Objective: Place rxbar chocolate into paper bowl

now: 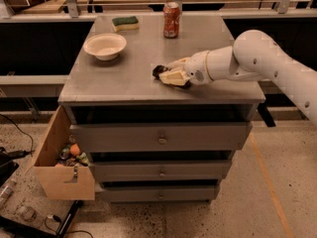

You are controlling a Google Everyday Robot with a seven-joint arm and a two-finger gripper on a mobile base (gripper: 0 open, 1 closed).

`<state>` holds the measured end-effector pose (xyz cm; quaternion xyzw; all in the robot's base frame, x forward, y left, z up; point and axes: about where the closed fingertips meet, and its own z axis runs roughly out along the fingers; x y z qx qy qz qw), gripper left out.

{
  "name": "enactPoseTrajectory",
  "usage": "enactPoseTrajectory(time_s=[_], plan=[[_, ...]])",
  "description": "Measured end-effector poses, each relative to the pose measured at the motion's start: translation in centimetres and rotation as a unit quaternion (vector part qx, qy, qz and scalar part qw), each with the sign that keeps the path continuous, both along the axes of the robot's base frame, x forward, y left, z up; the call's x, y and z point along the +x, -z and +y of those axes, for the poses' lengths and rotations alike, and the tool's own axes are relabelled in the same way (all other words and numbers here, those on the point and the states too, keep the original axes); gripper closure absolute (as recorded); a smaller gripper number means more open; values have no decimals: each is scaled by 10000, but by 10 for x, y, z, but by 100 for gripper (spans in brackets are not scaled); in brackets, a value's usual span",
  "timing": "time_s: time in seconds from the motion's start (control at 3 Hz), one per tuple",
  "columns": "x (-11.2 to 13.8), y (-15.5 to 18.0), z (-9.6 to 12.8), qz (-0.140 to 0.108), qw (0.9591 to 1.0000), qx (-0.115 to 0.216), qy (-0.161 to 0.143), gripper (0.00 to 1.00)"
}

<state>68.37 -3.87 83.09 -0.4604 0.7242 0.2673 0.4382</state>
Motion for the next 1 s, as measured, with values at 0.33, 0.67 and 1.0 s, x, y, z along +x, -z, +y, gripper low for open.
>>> enactPoseTrajectory(time_s=[0.33, 0.67, 1.0], plan=[[0, 0, 0, 0, 10000, 0, 0, 100], [15, -35, 13, -203, 9993, -280, -127, 100], [38, -81, 24, -286, 9966, -752, -196, 100]])
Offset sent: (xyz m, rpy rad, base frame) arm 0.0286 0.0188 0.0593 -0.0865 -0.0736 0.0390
